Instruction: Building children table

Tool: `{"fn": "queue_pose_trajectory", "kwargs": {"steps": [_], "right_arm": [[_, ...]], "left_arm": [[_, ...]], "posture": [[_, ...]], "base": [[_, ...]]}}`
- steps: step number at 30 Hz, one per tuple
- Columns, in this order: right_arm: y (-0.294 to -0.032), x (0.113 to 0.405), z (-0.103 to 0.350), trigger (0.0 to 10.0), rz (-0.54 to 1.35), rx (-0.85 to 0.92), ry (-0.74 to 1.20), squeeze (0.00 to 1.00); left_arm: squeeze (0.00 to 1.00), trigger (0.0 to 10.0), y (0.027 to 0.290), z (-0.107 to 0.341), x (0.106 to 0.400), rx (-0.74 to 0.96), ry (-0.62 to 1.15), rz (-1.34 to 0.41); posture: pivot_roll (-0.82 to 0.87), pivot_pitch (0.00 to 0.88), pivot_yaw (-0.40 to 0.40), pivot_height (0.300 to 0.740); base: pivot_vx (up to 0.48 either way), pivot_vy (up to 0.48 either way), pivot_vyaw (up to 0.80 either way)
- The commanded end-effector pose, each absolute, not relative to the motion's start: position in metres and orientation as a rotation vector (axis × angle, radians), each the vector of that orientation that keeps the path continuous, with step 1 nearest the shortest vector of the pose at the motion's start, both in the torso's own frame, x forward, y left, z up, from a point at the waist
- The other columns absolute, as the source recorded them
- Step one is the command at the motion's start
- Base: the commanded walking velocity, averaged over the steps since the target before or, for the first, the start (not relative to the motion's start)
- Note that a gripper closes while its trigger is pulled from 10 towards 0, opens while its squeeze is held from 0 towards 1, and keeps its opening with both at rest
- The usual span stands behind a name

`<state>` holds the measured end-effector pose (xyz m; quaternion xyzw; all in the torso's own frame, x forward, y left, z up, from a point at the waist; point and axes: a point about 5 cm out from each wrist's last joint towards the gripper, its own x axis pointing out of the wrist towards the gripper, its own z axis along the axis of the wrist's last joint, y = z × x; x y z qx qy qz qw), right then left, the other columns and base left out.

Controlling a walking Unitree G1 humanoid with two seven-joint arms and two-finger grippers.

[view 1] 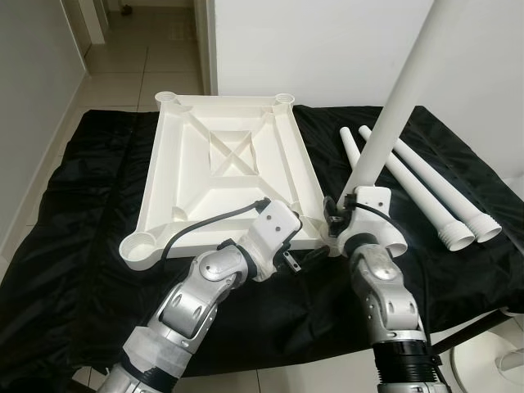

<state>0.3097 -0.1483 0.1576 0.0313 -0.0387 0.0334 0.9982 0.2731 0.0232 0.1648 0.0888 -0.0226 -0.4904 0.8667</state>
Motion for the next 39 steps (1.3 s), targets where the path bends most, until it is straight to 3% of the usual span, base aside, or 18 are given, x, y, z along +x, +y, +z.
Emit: {"fn": "queue_pose_trajectory", "kwargs": {"steps": [1, 5, 6, 17, 20, 27, 29, 30, 37, 38, 39], "right_arm": [[-0.151, 0.311, 0.160, 10.0, 0.077, 0.072, -0.096, 1.00], [-0.156, 0.314, 0.159, 10.0, 0.118, -0.050, -0.096, 1.00], [-0.157, 0.314, 0.158, 10.0, 0.139, -0.067, -0.092, 0.00], [-0.154, 0.316, 0.157, 10.0, 0.332, -0.088, -0.090, 0.00], [-0.153, 0.315, 0.151, 10.0, 0.444, -0.267, -0.084, 0.00], [-0.157, 0.318, 0.146, 10.0, 0.477, -0.416, -0.065, 0.00], [-0.157, 0.317, 0.146, 10.0, 0.481, -0.390, -0.065, 0.00], [-0.157, 0.317, 0.147, 10.0, 0.478, -0.292, -0.068, 0.00], [-0.165, 0.318, 0.144, 10.0, 0.468, -0.231, -0.063, 0.00], [-0.169, 0.318, 0.143, 1.6, 0.464, -0.212, -0.061, 0.00], [-0.172, 0.319, 0.142, 0.0, 0.463, -0.194, -0.055, 0.00]], "left_arm": [[0.00, 10.0, 0.022, 0.164, 0.273, 0.199, -0.046, -1.028], [0.00, 10.0, 0.023, 0.164, 0.273, 0.199, -0.046, -1.025], [0.00, 10.0, 0.024, 0.164, 0.273, 0.199, -0.045, -1.024], [0.00, 10.0, 0.025, 0.165, 0.274, 0.201, -0.045, -1.018], [0.00, 10.0, 0.026, 0.166, 0.276, 0.201, -0.046, -1.015], [0.00, 10.0, 0.026, 0.166, 0.276, 0.202, -0.047, -1.013], [0.00, 10.0, 0.026, 0.166, 0.276, 0.202, -0.047, -1.014], [0.00, 10.0, 0.025, 0.167, 0.276, 0.202, -0.048, -1.015], [0.00, 10.0, 0.024, 0.167, 0.277, 0.201, -0.050, -1.016], [0.00, 10.0, 0.024, 0.167, 0.276, 0.201, -0.050, -1.018], [0.00, 10.0, 0.024, 0.167, 0.277, 0.201, -0.050, -1.020]], "posture": [[-0.05, 0.000, -0.034, 0.740], [-0.05, 0.000, -0.032, 0.740], [-0.05, 0.000, -0.032, 0.740], [-0.05, 0.000, -0.025, 0.740], [-0.05, 0.000, -0.021, 0.740], [-0.05, 0.002, -0.014, 0.740], [-0.05, 0.001, -0.017, 0.740], [-0.05, 0.003, -0.015, 0.740], [-0.05, 0.003, -0.014, 0.740], [-0.06, 0.002, -0.012, 0.740], [-0.06, 0.002, -0.012, 0.740]], "base": [[0.000, 0.000, 0.00], [0.000, 0.000, 0.00], [0.000, 0.000, 0.00], [0.000, 0.000, 0.00], [0.000, 0.000, 0.00], [0.000, 0.000, 0.00], [0.000, 0.000, 0.00], [0.000, 0.000, 0.00], [0.000, 0.000, 0.00], [0.000, 0.000, 0.00], [0.000, 0.000, 0.00]]}}
